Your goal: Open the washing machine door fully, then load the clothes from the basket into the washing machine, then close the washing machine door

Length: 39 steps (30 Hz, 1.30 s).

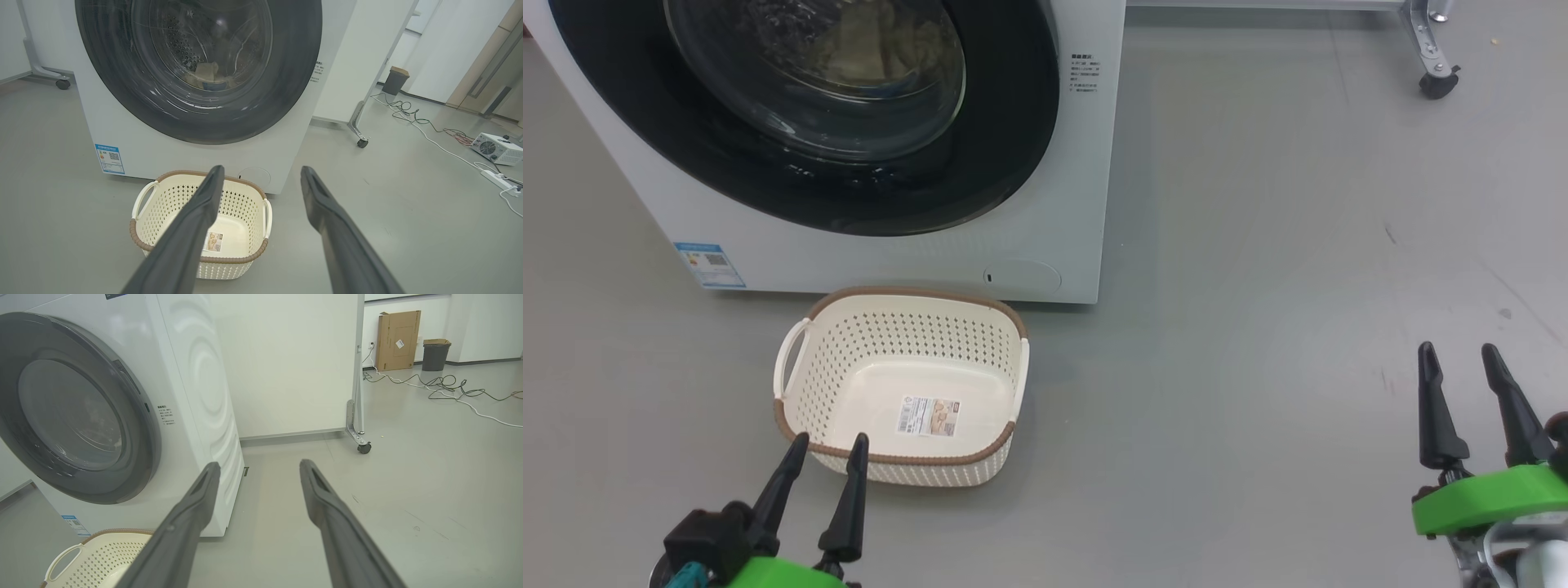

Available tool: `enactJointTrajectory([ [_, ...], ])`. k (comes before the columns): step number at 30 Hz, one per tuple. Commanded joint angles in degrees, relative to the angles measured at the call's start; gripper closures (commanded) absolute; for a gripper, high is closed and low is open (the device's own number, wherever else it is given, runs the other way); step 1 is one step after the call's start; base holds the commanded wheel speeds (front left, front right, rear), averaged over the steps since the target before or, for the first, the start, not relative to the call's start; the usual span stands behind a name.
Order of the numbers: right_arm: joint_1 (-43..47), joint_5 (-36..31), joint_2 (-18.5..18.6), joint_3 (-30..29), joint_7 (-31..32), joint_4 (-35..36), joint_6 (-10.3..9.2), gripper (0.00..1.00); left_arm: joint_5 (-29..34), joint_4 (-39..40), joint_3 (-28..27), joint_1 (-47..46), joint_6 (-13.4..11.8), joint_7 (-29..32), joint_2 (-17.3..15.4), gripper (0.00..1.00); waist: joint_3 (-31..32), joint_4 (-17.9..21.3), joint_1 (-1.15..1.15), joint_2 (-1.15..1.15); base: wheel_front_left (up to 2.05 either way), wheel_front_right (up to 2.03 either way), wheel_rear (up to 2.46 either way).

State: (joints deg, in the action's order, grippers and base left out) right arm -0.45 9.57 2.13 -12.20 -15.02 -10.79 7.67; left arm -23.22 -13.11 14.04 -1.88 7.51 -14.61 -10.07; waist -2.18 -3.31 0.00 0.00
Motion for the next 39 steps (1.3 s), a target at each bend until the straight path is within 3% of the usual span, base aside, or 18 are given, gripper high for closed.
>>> enactJointTrajectory([
  [1, -1.9, -0.09, 0.75, 1.35, 0.02, 1.48, -0.19, 0.0, -0.05, 1.55, -2.18, -1.78, -0.02, -0.39, -1.23, 0.0, 0.0, -0.01, 0.0, 0.0, 0.0, 0.0, 0.0],
  [14, -1.94, -0.06, 0.75, 1.18, 0.02, 1.41, -0.19, 0.0, -0.39, 1.72, -2.79, -1.71, -0.02, -0.39, -0.92, 0.0, 0.12, -0.25, 0.0, 0.0, 0.0, 0.0, 0.0],
  [15, -1.94, -0.06, 0.75, 1.19, 0.02, 1.41, -0.19, 1.0, -0.47, 1.77, -2.68, -1.74, -0.02, -0.39, -0.97, 1.0, 0.12, -0.28, 0.0, 0.0, 0.0, 0.0, 0.0],
  [20, 1.11, 0.37, -0.88, 0.02, 0.18, -3.94, 0.01, 1.0, -0.4, -3.24, -0.3, 0.93, 0.0, 0.13, 1.05, 1.0, 0.14, -0.26, 0.0, 0.0, 0.0, 0.0, 0.0],
  [39, 0.16, 12.31, -0.64, 0.88, 3.25, -3.8, -0.02, 1.0, -10.83, -3.02, -2.66, 0.18, -0.01, 2.71, 1.51, 1.0, 0.42, 0.26, 0.0, 0.0, 0.0, 0.0, 0.0],
])
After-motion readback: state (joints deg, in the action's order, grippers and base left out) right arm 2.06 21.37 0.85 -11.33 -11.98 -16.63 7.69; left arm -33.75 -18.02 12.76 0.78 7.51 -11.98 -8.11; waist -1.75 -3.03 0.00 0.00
